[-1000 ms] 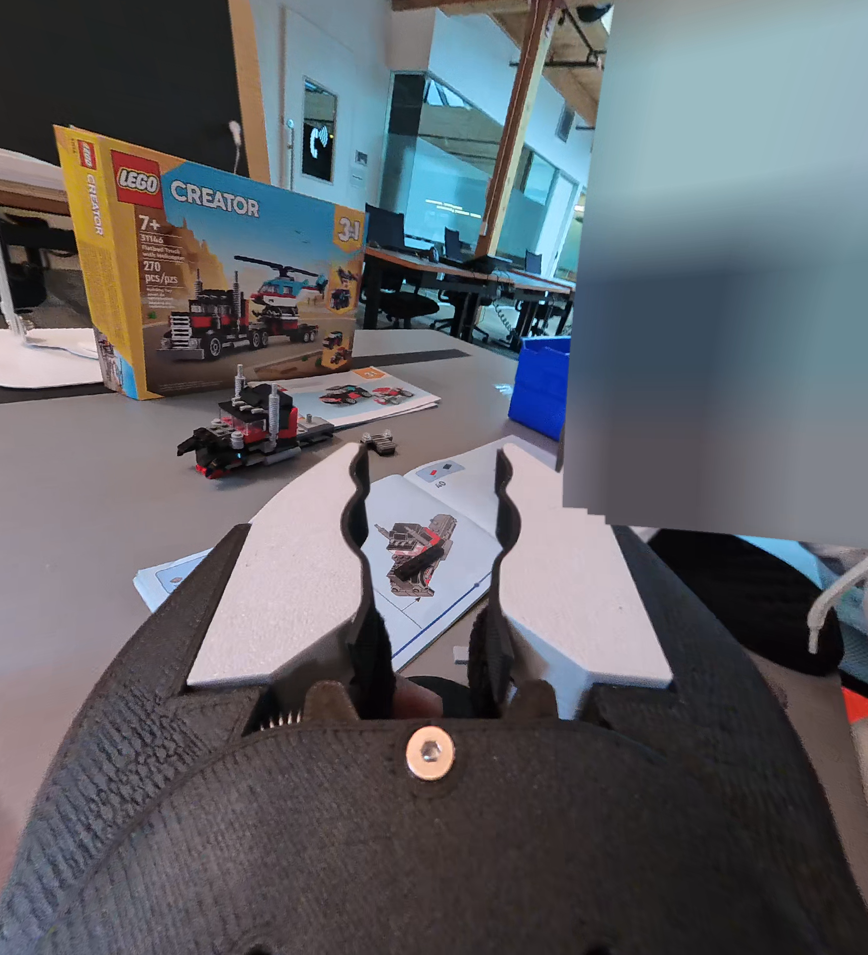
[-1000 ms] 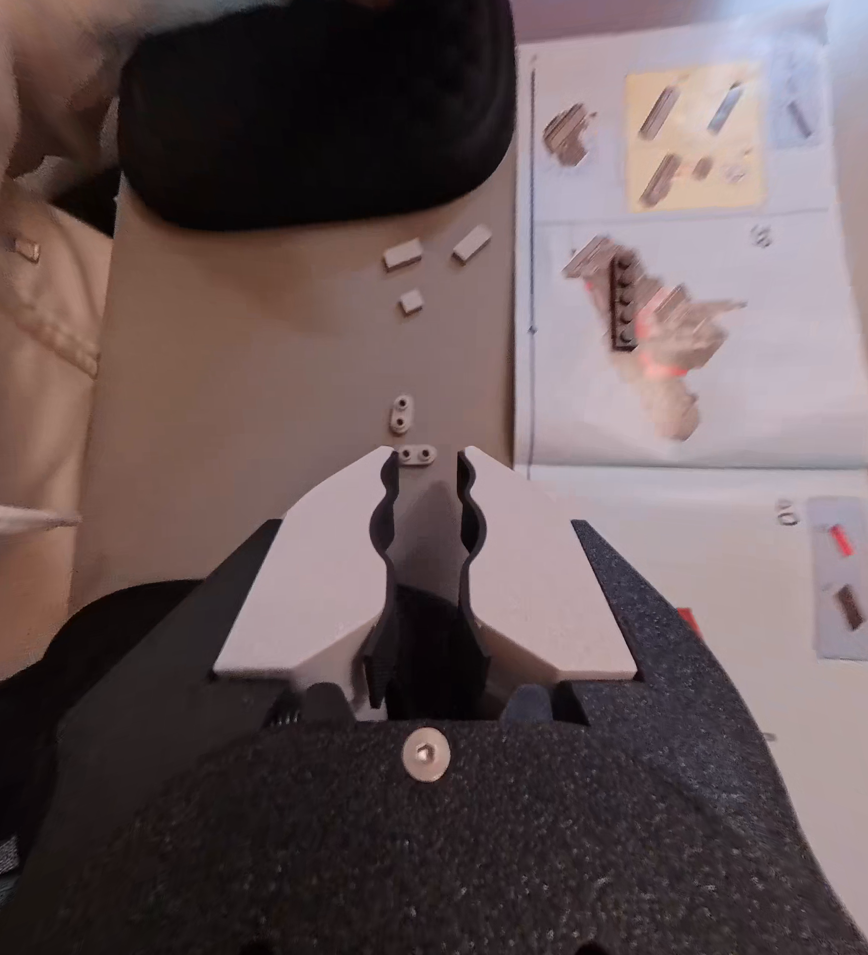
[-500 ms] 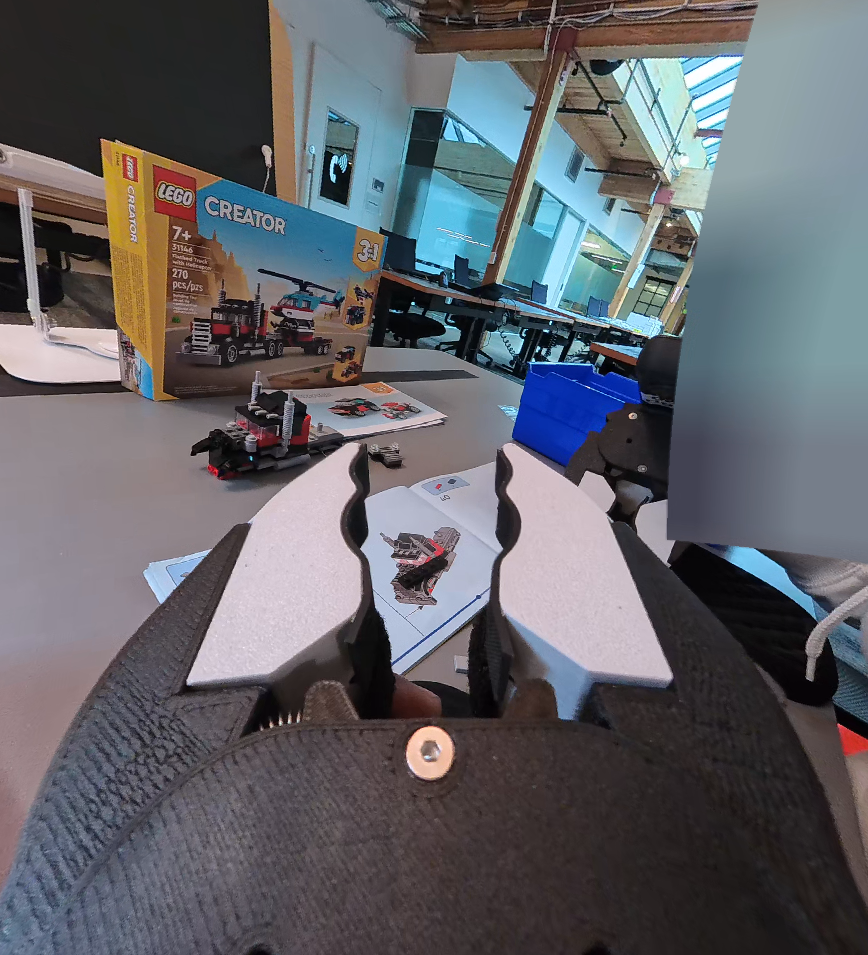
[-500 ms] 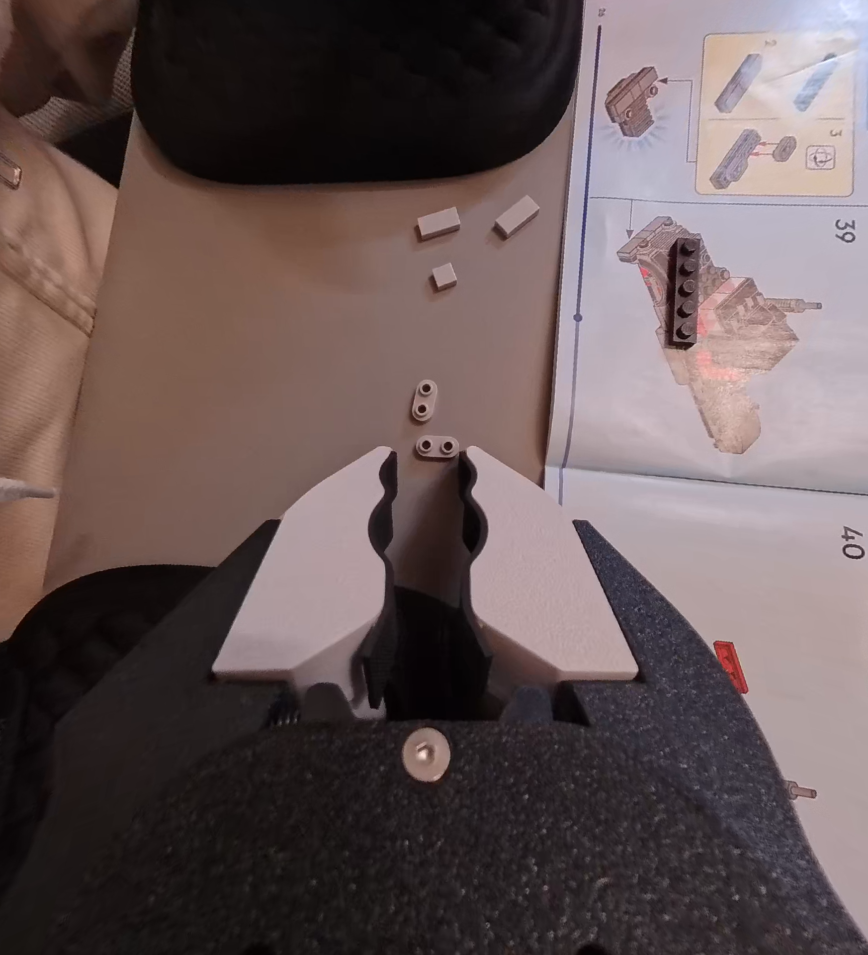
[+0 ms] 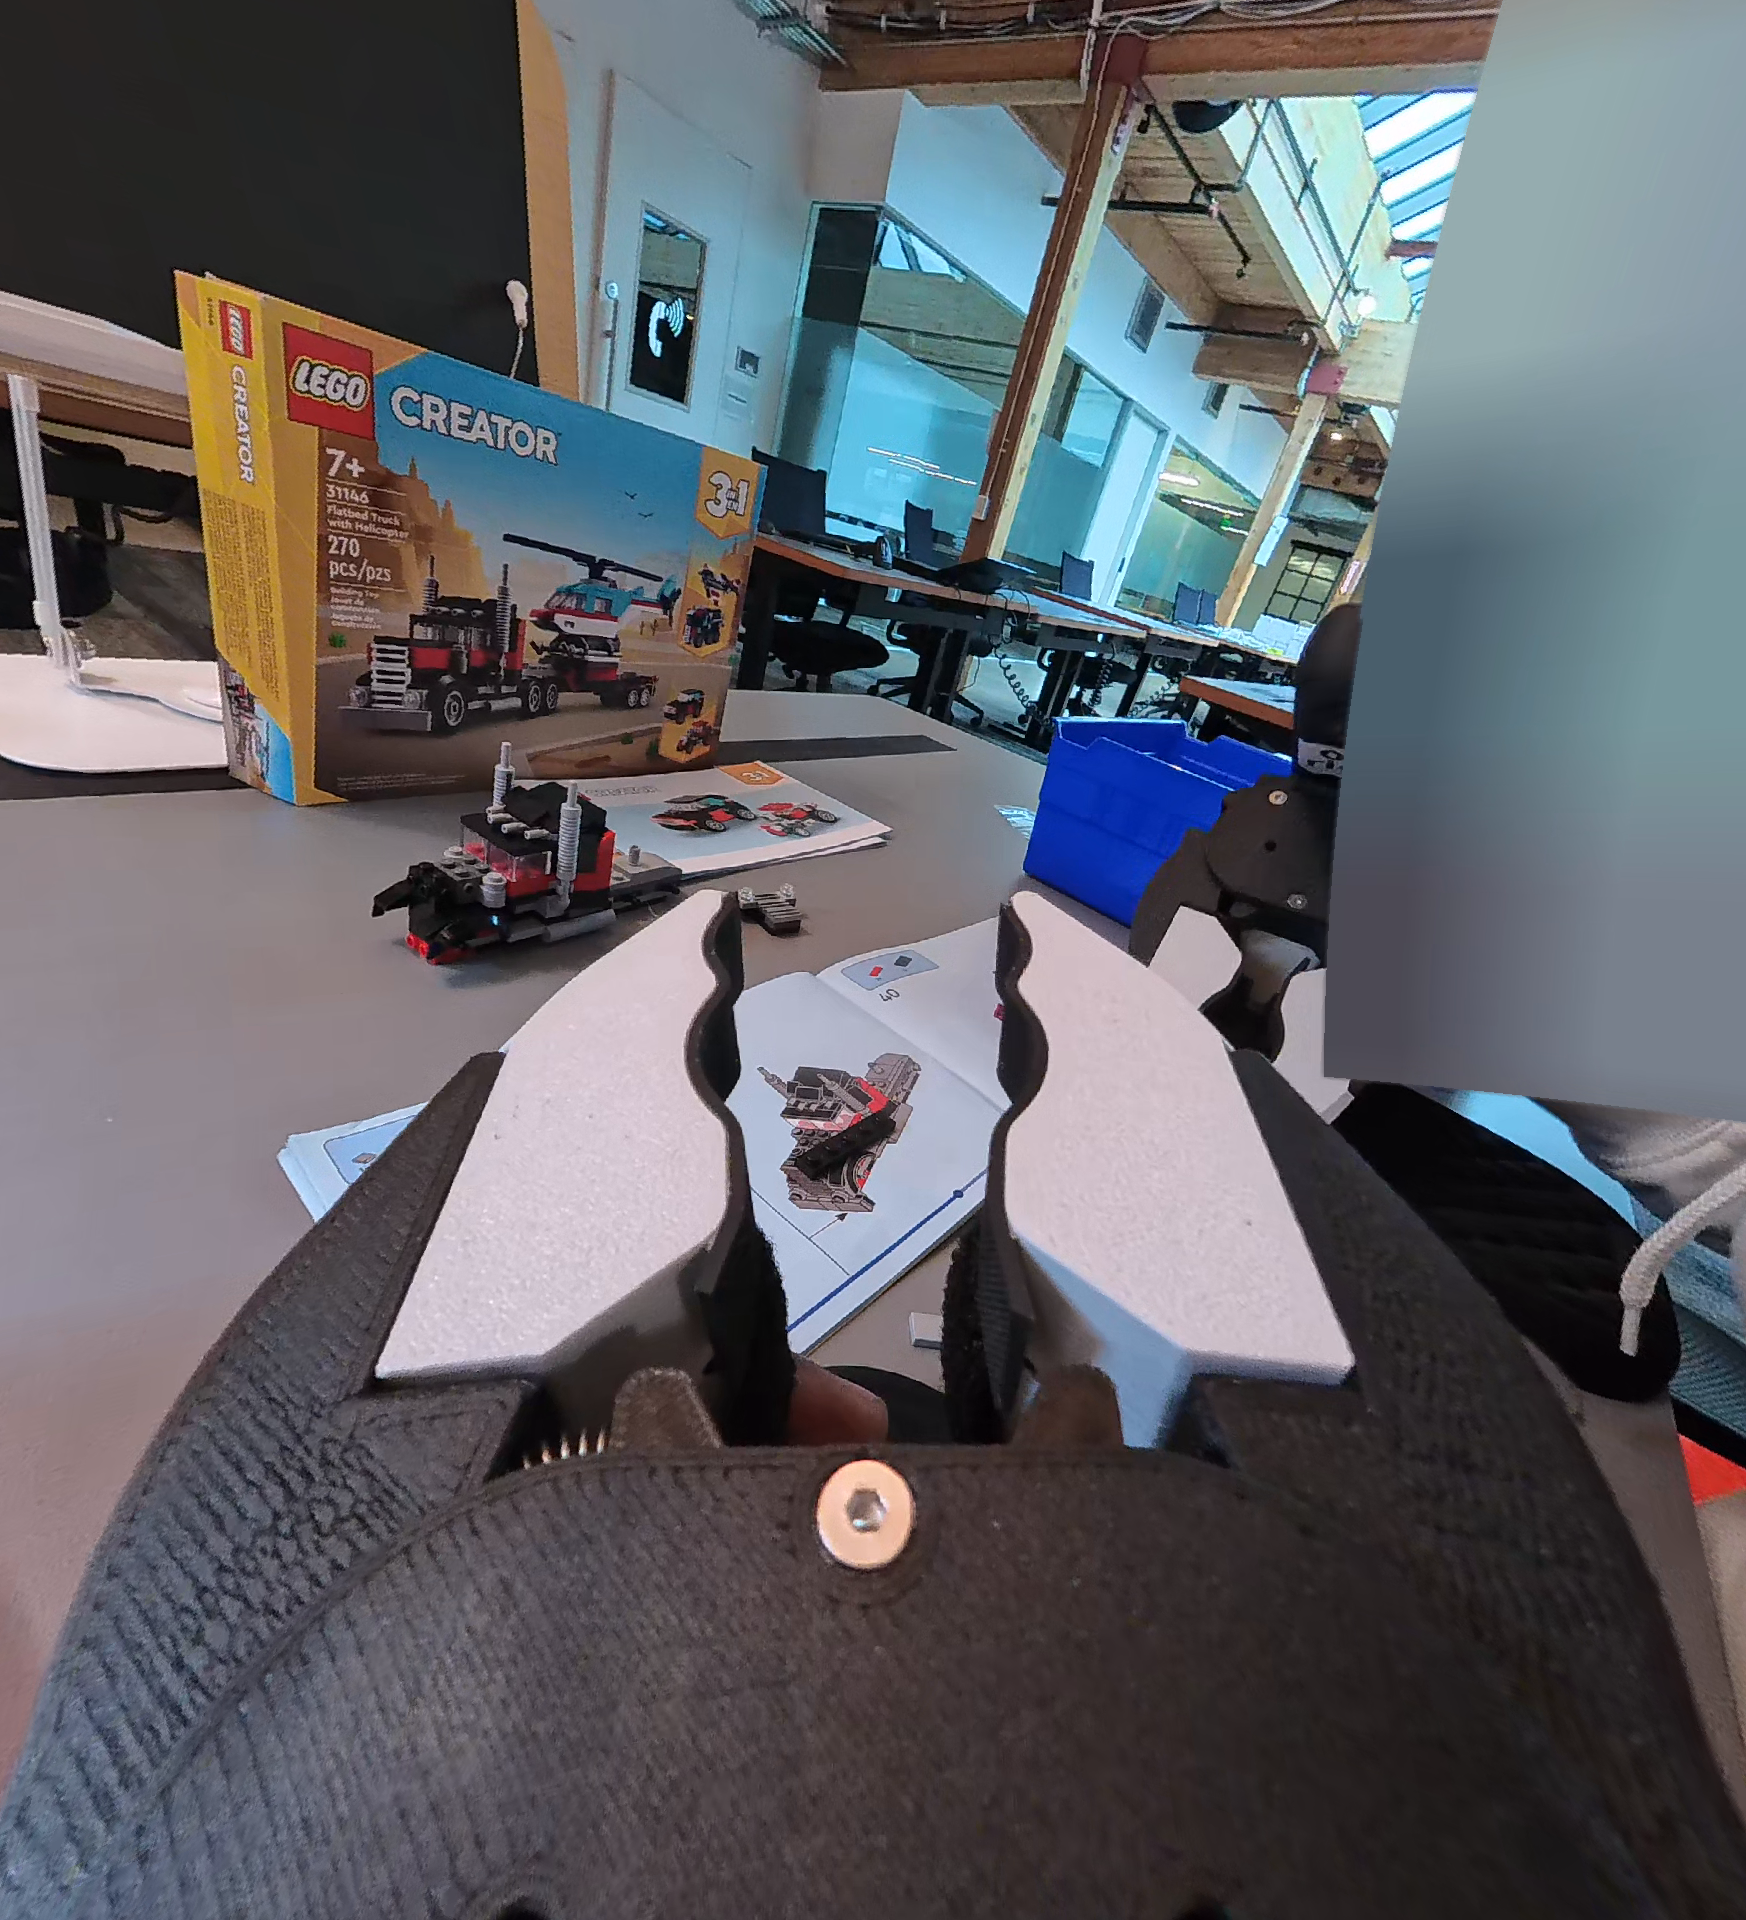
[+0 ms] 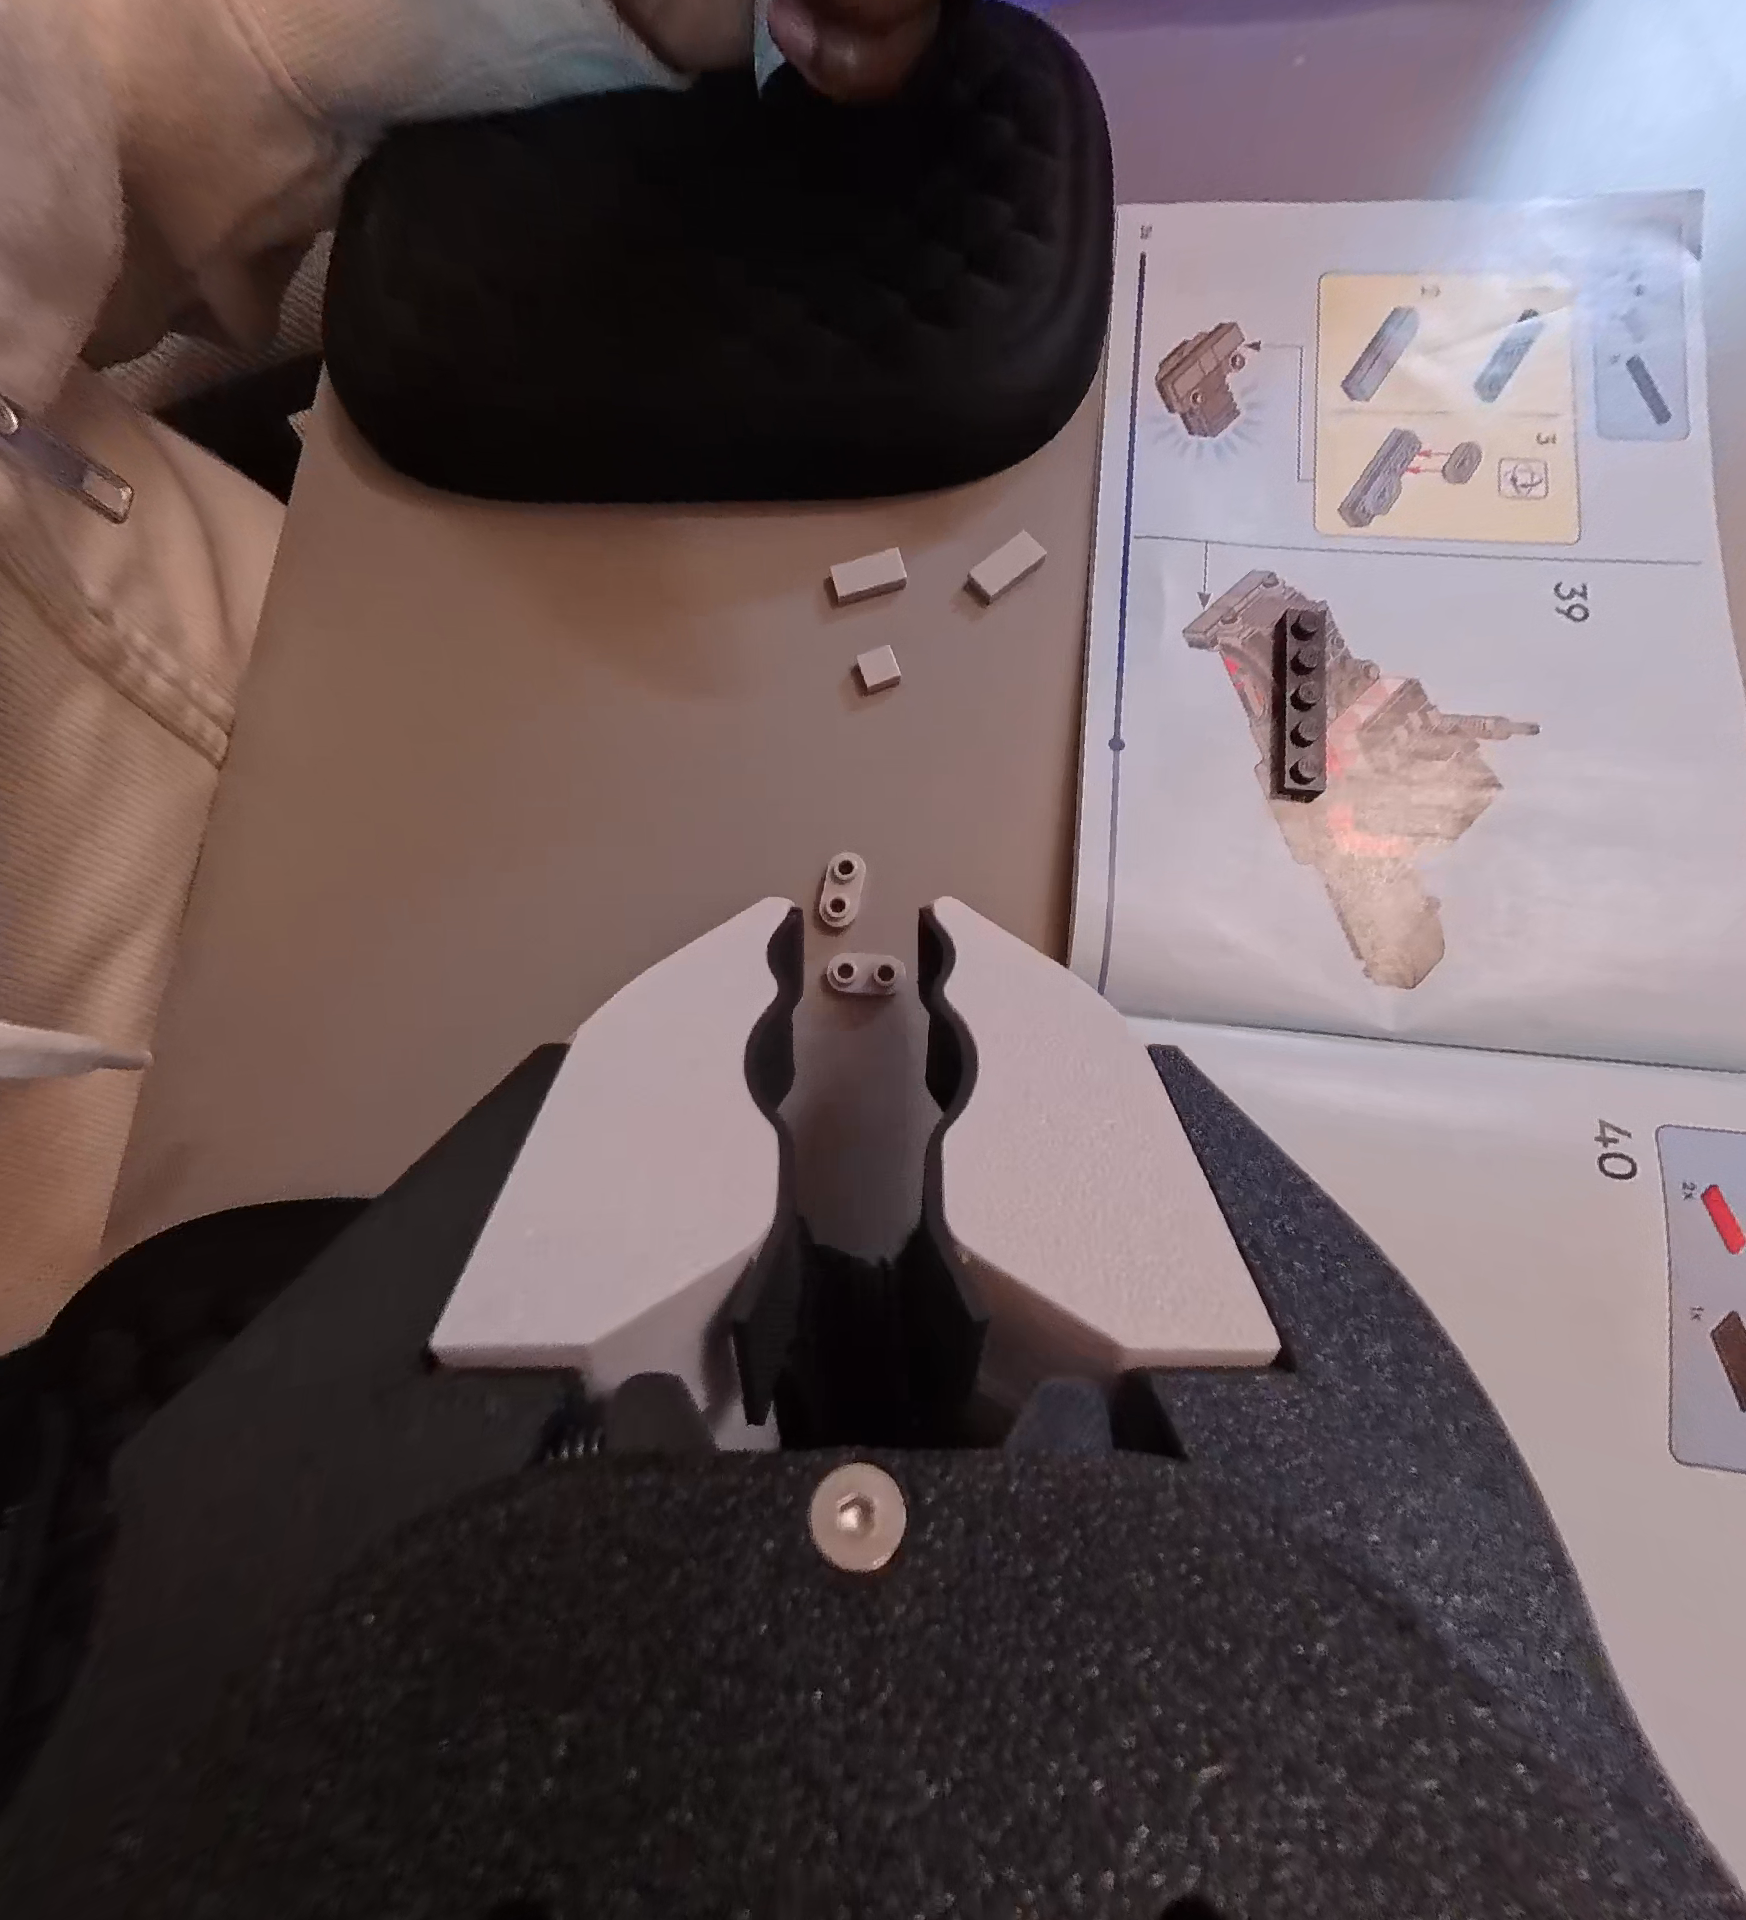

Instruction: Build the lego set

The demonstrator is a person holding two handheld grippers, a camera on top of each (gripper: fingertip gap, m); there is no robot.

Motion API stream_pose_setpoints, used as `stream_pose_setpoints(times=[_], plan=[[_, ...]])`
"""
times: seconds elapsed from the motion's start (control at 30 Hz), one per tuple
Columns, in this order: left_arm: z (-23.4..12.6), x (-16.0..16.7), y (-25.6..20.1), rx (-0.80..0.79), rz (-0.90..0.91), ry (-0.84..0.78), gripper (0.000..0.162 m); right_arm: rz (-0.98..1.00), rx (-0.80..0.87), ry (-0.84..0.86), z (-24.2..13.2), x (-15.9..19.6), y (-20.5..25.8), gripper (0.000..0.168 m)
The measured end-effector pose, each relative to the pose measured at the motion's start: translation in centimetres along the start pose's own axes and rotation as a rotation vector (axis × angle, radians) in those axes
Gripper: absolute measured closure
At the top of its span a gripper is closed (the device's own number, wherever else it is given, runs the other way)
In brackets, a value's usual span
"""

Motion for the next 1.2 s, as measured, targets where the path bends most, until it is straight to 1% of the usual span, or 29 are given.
stream_pose_setpoints(times=[0.47,0.63,0.77,0.87,1.03,1.2], plan=[[0.0,0.0,0.1,0.0,-0.003,-0.004,0.115,0.001,0.004,-0.013,0.9,-0.7,-0.4,0.15],[-0.1,-0.1,0.2,-0.009,-0.006,-0.01,0.114,0.014,0.058,-0.025,0.7,-1.0,-1.5,0.15],[-0.1,-0.1,0.3,-0.016,-0.017,-0.009,0.11,0.067,0.132,-0.096,0.1,-1.8,-3.5,0.151],[-0.1,-0.1,0.6,-0.026,-0.03,-0.01,0.105,0.117,0.177,-0.113,0.0,-1.8,-4.9,0.151],[-0.2,-0.1,0.8,-0.027,-0.055,-0.016,0.097,0.134,0.171,-0.133,0.6,-1.8,-5.1,0.15],[-0.1,0.0,0.4,-0.004,-0.035,-0.007,0.091,0.135,0.172,-0.147,0.5,-1.9,-5.1,0.151]])
Point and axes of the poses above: each gripper's, where its closed fingertips meet, z out along the fingers, x out of its underside, y = z × x across the jaws, the point moved 2 cm from there along -z, back along the fingers, and after that the axes turned 6 degrees about y, right-handed, at the moved point
